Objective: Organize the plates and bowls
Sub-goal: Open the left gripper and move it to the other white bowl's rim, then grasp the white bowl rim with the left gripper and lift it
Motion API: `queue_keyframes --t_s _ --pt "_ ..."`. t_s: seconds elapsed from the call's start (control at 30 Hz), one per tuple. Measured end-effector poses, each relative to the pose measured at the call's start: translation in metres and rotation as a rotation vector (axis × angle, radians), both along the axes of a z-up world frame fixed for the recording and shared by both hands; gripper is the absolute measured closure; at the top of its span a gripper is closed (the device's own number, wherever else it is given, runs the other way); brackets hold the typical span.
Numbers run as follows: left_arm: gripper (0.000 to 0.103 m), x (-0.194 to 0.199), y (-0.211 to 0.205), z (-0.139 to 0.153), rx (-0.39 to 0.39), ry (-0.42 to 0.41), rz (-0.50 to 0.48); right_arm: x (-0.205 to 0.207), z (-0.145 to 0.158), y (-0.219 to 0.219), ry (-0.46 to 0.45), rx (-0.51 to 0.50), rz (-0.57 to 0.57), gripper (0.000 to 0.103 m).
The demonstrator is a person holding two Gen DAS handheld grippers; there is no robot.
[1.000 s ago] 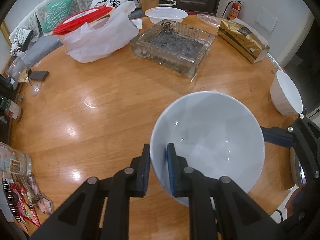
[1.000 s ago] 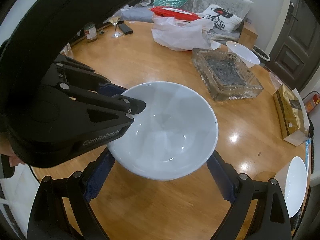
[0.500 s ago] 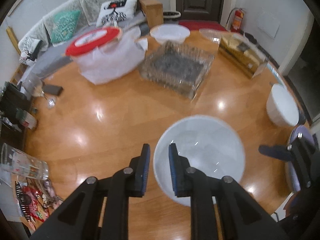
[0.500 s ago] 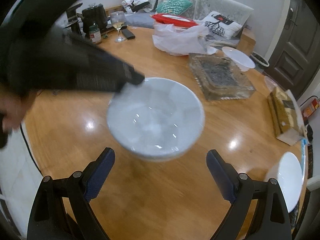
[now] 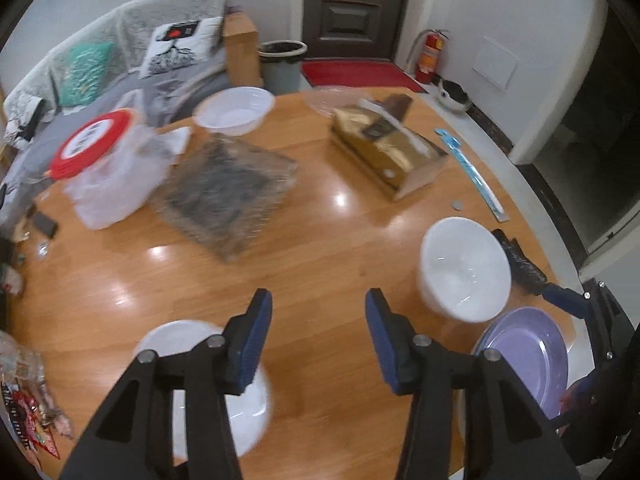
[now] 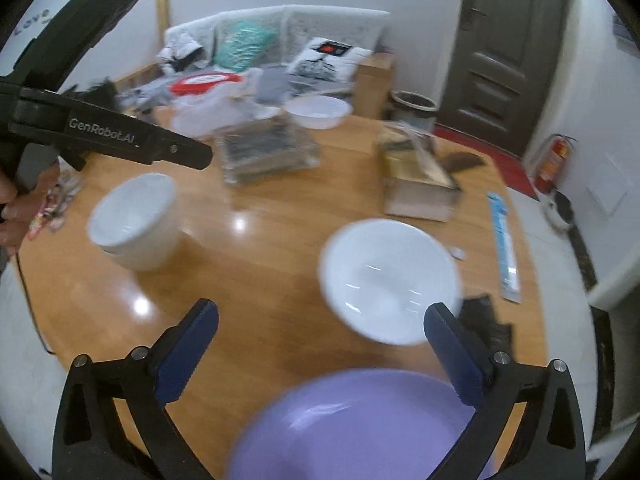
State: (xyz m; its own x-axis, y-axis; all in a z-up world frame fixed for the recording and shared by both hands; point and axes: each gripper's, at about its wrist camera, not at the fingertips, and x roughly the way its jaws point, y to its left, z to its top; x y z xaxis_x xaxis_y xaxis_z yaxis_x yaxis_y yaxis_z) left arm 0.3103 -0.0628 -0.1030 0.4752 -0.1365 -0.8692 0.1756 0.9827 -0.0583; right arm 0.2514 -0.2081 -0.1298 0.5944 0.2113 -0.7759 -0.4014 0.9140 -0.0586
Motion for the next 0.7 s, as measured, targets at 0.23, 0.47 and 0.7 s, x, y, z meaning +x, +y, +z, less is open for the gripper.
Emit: queue_keyframes --t_s 0.23,0.47,0.7 --pt "0.051 0.027 -0.062 -0.036 -0.013 0.074 -0.045 0.020 -0.028 -0.027 0.084 0.010 -0.033 0.001" --pt "0.051 0.050 -0.097 -0.069 -0.005 0.105 -0.056 0.045 -0.055 -0.027 0.173 0.007 -0.036 0.001" --pt "0.063 0.063 -0.104 -0.087 -0.001 0.129 -0.050 0.067 -0.068 -0.033 0.233 0.071 -0.026 0.001"
